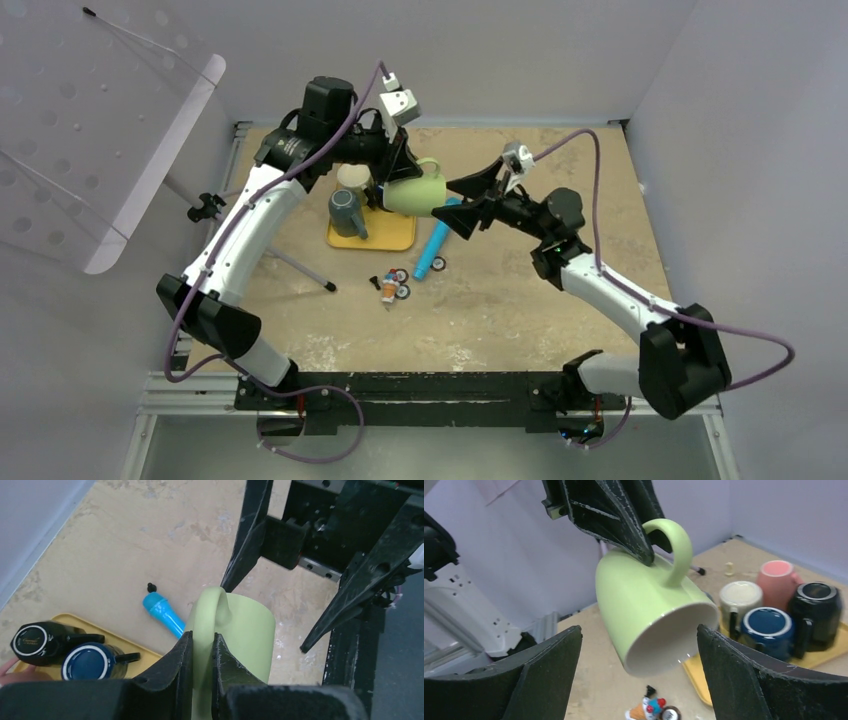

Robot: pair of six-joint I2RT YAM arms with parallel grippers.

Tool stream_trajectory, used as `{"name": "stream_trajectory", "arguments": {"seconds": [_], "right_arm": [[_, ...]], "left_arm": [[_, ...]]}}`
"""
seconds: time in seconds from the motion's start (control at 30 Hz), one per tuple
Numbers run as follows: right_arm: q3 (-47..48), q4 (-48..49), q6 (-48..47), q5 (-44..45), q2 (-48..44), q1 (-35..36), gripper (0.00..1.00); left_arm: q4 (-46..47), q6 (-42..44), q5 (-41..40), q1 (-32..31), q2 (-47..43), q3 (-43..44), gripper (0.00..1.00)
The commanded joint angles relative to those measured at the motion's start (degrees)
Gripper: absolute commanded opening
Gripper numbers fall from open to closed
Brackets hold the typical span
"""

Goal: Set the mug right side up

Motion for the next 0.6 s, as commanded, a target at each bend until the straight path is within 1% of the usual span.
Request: {"name": "stream_trajectory", "arguments": {"seconds": [0.0, 0.07, 0.1, 0.13, 0.17, 0.2, 0.23, 0.27, 0.3, 0.33, 0.37, 0.4, 0.43, 0.53, 0.57], "right_arm": [[4.94, 8.55, 7.18, -3.59, 4.50, 3.47, 0.88], [5.48, 12.54, 9.63, -5.02, 6.40, 4.18, 0.82], [5.71, 14.69, 10.72, -5.68, 7.07, 4.43, 0.77], [5.97, 16.44, 11.47, -6.26, 7.91, 4.75, 0.65], [6.48, 17.69, 12.15, -6.72, 8.56, 4.99, 0.41], [7.02, 18.00, 12.55, -7.22, 9.04, 5.06, 0.19], [7.44, 17.82, 12.60, -7.72, 9.25, 5.04, 0.01], [7.56, 16.81, 12.19, -7.29, 8.98, 5.00, 0.00], [7.55, 14.02, 10.48, -5.69, 8.11, 4.74, 0.00], [8.02, 7.44, 7.10, -2.33, 6.76, 4.46, 0.00], [9.07, -1.05, 2.27, 2.93, 5.32, 4.29, 0.00], [11.04, -12.05, -3.27, 9.42, 3.87, 4.21, 0.00], [13.10, -21.09, -7.89, 16.00, 2.83, 4.24, 0.00], [18.11, -41.19, -15.97, 32.61, 0.80, 2.40, 0.00], [19.31, -45.24, -17.49, 36.73, 0.61, 0.76, 0.00]], "left_arm": [[6.12, -5.69, 6.34, 0.09, -3.11, 0.28, 0.00], [6.73, -6.18, 7.44, 0.09, -3.38, -0.74, 0.00], [7.30, -6.73, 7.96, 0.09, -3.46, -1.35, 0.00], [7.91, -7.41, 8.50, 0.09, -3.52, -1.95, 0.00], [8.16, -7.70, 8.68, 0.09, -3.42, -2.36, 0.00], [8.13, -7.74, 8.78, 0.09, -3.31, -2.65, 0.00], [8.03, -7.44, 8.70, 0.09, -3.15, -2.76, 0.00], [7.40, -7.06, 7.82, 0.09, -2.91, -2.55, 0.05], [6.72, -7.01, 5.67, 0.16, -2.77, -2.33, 0.32], [5.83, -7.01, 3.15, 0.30, -2.60, -1.99, 0.70], [4.54, -6.85, 0.35, 0.54, -2.48, -1.49, 0.96], [3.68, -6.09, -2.21, 0.86, -2.52, -1.16, 0.99], [2.91, -4.55, -4.23, 1.19, -2.74, -1.08, 1.00], [1.77, 0.99, -9.00, 2.05, -4.05, -1.91, 1.00], [1.41, 3.30, -10.12, 2.25, -4.66, -2.43, 1.00]]}}
